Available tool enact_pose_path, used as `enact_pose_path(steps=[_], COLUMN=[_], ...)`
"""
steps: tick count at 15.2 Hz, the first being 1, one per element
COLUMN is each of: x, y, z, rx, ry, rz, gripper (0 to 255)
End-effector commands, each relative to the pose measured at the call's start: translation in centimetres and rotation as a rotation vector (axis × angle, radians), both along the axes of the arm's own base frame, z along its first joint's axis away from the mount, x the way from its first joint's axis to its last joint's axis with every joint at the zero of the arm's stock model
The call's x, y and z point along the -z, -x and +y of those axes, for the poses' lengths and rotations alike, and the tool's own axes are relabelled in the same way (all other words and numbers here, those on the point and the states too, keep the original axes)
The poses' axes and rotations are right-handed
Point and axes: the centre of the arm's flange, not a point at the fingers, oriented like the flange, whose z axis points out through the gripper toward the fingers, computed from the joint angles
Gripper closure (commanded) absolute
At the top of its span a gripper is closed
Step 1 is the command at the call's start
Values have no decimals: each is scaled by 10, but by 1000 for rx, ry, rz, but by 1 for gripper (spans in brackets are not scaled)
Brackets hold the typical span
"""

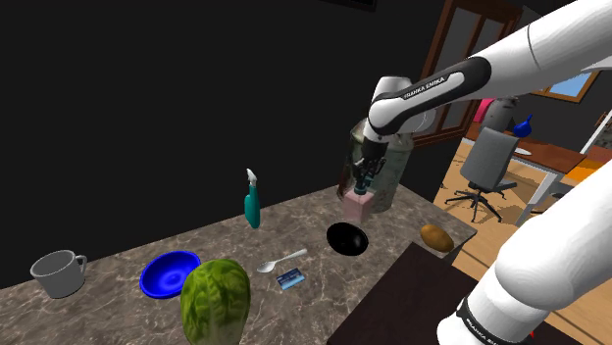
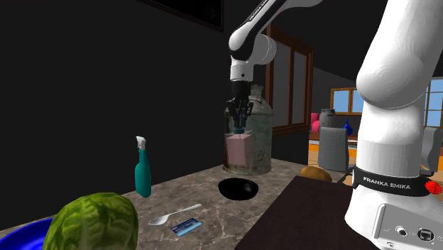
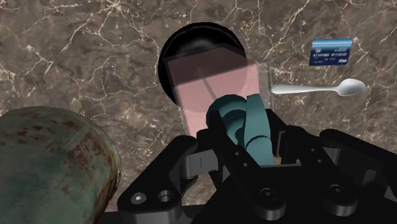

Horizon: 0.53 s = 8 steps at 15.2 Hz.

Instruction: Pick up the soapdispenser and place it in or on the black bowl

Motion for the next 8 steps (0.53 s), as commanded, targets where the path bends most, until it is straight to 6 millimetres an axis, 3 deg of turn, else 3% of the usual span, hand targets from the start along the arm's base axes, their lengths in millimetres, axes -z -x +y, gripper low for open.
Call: enact_pose_path(steps=[1,8], x=[11,48], y=[0,0], z=[0,0], rx=[0,0], ry=[0,0], rz=[-1,-1], gripper=[255,255])
